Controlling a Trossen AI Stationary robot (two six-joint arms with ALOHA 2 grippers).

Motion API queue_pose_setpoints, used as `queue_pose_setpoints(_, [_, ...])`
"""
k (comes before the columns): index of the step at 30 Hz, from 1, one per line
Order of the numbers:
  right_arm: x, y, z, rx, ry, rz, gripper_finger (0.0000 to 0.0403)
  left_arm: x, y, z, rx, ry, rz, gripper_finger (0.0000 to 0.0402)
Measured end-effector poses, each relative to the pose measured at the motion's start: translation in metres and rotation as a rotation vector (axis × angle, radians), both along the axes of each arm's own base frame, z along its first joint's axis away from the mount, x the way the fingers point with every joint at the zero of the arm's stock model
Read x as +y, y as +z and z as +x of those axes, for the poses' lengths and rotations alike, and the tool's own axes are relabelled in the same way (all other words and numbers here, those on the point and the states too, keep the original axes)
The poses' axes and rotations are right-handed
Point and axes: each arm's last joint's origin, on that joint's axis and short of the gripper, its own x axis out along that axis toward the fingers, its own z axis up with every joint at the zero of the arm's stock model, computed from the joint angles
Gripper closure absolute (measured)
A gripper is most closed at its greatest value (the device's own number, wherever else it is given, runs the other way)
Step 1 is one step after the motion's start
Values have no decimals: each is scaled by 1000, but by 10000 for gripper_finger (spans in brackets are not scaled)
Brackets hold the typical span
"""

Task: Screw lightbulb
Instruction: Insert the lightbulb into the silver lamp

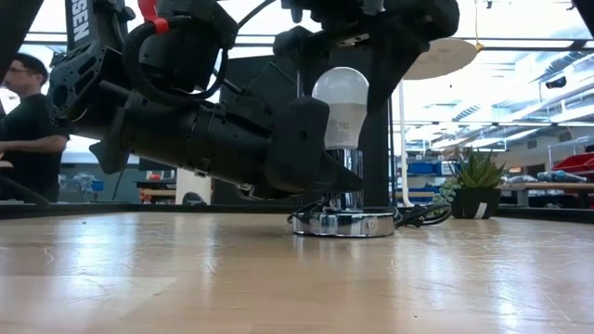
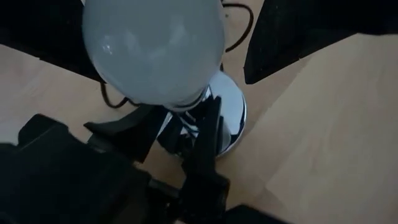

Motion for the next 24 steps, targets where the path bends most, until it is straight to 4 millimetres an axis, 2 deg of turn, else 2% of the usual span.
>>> queue_pose_setpoints(8, [-7, 0, 3, -12, 41, 26, 29, 0, 0, 0, 3, -10, -1, 218])
queue_pose_setpoints(14, [-18, -10, 4, 4, 3, 61, 29, 0, 0, 0, 4, -12, 1, 218])
queue_pose_setpoints(17, [-18, -16, 3, 19, 2, 59, 29, 0, 0, 0, 5, -12, 1, 217])
queue_pose_setpoints(24, [-17, -16, 6, -9, 3, 66, 41, 0, 0, 0, 5, -14, 1, 218])
